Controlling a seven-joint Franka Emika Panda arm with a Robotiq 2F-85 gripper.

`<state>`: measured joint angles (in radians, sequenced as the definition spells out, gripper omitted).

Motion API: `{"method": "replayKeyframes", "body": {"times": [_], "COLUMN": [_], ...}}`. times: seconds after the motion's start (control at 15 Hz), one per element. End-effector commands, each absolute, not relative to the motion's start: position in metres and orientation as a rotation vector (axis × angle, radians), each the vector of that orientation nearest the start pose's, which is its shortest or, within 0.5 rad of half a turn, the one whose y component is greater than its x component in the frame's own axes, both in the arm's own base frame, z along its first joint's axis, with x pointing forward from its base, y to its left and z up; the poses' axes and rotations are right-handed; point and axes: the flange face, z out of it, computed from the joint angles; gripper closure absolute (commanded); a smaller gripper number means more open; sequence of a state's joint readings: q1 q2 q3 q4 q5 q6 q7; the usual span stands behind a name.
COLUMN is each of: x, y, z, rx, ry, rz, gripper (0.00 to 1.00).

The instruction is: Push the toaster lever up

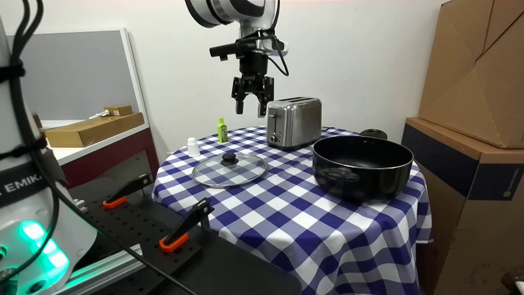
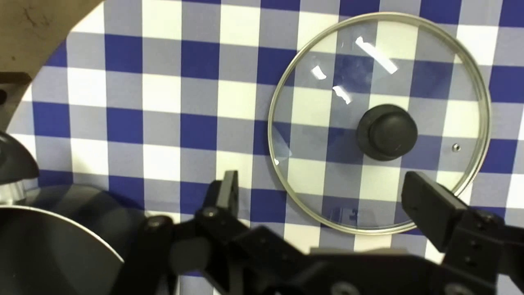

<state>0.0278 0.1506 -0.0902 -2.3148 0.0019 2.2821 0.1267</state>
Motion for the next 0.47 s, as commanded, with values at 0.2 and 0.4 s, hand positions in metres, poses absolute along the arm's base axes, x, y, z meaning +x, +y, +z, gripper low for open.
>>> {"method": "replayKeyframes", "body": {"times": [0.2,0.4], "x": [0.4827,0.4838], "y": [-0.0291,-0.0296], "z": [0.2783,0.2711], "rx": [-3.126,-3.126], "ry": [0.294,0.295], "rz": [0.287,0.306], "gripper": [0.0,0.0]}}
